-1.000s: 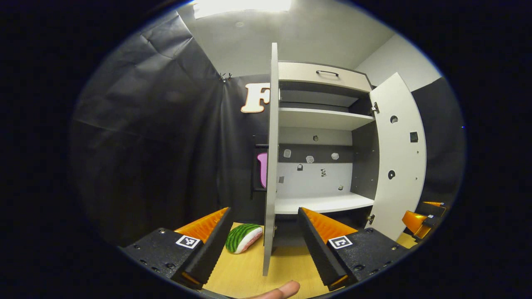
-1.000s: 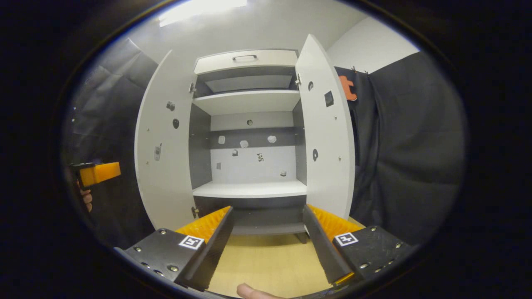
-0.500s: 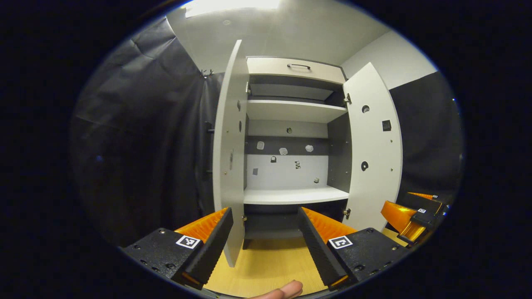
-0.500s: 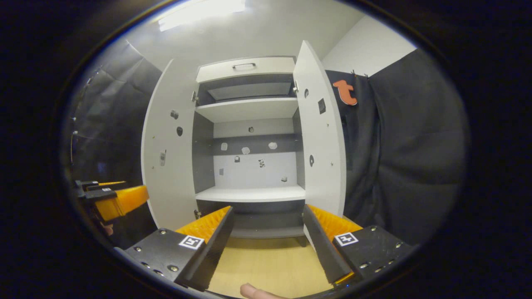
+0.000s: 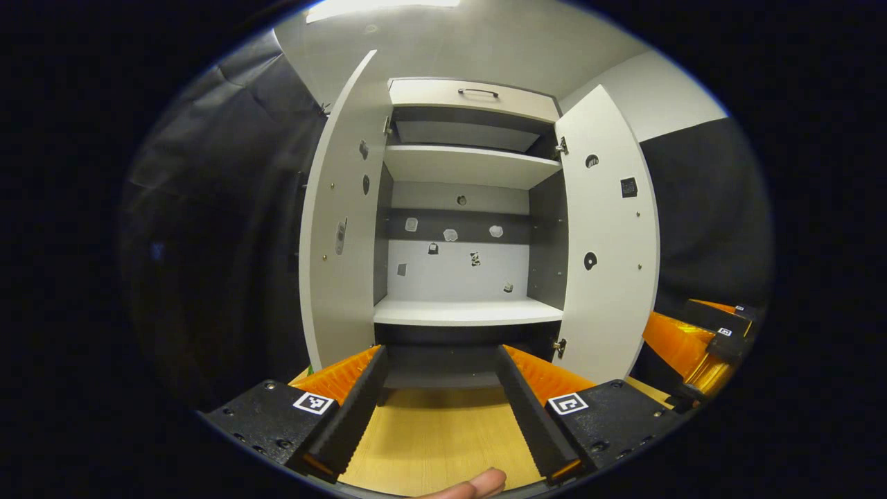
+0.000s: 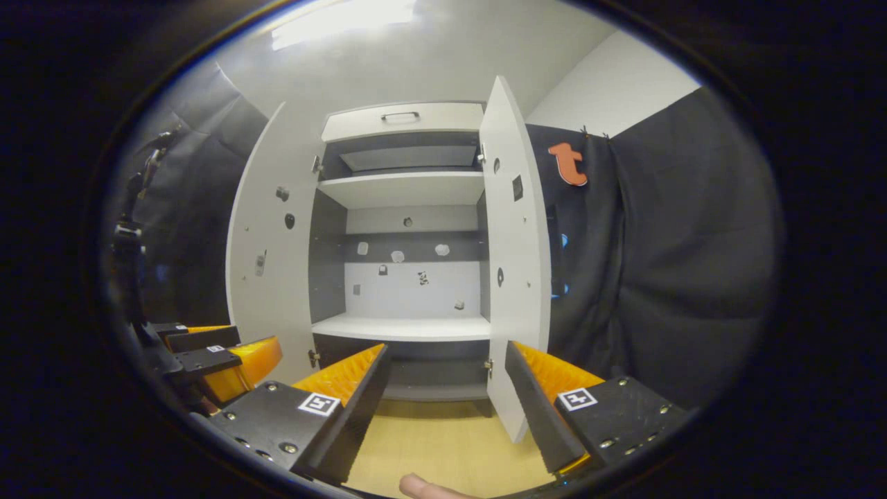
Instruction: Open the right door of the double-door shoe cabinet with the right hand, and open the left door with the left hand.
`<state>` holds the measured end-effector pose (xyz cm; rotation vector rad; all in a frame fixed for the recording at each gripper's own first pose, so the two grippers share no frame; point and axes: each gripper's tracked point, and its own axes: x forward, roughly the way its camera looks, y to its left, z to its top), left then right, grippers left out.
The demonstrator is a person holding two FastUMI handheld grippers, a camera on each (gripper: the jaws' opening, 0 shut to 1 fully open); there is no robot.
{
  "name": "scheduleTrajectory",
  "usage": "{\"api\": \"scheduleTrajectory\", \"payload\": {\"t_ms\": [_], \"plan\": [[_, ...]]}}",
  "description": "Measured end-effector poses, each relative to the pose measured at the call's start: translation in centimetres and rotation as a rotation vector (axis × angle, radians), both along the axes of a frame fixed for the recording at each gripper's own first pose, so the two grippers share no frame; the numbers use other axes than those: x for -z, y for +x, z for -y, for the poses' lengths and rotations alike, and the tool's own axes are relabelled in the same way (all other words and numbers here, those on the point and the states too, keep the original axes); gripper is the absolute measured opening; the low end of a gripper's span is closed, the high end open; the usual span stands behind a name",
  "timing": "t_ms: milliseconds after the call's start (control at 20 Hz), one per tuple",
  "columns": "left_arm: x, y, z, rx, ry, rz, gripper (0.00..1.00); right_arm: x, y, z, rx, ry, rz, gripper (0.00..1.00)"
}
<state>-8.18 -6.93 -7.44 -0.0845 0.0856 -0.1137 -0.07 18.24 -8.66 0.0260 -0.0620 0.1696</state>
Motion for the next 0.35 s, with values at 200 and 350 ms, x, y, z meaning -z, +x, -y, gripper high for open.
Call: {"api": "scheduleTrajectory", "payload": {"t_ms": [200, 350], "plan": [[0.67, 0.56, -0.34, -0.022, 0.001, -0.001, 0.97, 0.81, -0.06, 0.36, -0.001, -0.012, -0.004, 0.99], [0.33, 0.72, -0.6, -0.03, 0.011, 0.013, 0.97, 0.77, -0.01, 0.7, 0.001, 0.011, -0.007, 0.98]]}}
